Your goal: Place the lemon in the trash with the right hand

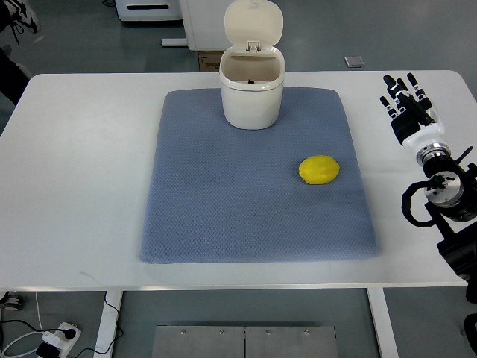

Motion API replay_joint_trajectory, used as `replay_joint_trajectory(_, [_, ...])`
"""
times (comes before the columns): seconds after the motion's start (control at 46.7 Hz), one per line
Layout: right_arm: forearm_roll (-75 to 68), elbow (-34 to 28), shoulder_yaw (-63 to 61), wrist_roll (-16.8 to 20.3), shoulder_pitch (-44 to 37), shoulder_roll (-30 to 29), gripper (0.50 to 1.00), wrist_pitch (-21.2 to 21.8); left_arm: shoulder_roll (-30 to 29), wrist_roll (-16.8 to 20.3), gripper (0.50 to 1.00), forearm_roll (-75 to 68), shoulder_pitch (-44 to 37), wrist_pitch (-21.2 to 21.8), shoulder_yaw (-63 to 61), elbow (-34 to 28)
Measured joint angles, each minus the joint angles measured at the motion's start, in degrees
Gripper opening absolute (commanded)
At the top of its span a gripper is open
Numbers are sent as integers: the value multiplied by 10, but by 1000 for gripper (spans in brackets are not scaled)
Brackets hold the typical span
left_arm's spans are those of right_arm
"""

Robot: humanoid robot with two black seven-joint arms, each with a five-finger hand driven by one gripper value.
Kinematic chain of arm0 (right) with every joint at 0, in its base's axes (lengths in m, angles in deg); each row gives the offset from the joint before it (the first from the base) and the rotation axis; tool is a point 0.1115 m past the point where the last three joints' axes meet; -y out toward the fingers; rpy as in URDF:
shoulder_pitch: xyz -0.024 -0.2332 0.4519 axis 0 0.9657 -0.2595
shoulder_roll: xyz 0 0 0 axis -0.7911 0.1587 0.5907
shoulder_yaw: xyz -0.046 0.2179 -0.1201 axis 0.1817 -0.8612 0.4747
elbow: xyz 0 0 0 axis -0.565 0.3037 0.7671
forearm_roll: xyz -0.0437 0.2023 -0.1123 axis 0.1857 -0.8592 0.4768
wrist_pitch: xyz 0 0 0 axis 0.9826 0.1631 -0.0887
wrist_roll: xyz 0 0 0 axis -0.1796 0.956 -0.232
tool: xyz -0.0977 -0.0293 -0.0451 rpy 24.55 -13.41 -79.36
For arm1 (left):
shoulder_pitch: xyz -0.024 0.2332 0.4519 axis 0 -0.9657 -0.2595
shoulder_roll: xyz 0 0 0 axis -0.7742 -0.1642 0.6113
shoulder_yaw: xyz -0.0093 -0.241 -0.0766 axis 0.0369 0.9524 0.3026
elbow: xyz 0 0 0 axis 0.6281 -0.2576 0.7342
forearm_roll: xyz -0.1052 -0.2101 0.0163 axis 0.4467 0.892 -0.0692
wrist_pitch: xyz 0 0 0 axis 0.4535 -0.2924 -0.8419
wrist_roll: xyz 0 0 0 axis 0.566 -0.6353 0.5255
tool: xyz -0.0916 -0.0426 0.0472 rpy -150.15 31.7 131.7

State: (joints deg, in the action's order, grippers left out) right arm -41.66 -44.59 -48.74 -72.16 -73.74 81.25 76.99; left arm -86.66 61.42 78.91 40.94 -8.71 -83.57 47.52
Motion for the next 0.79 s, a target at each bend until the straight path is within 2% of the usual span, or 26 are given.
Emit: replay_joint_trajectory(0.792, [-1,1,30,0,-7,5,1000,8,0,0,1000,0,0,-4,0,0])
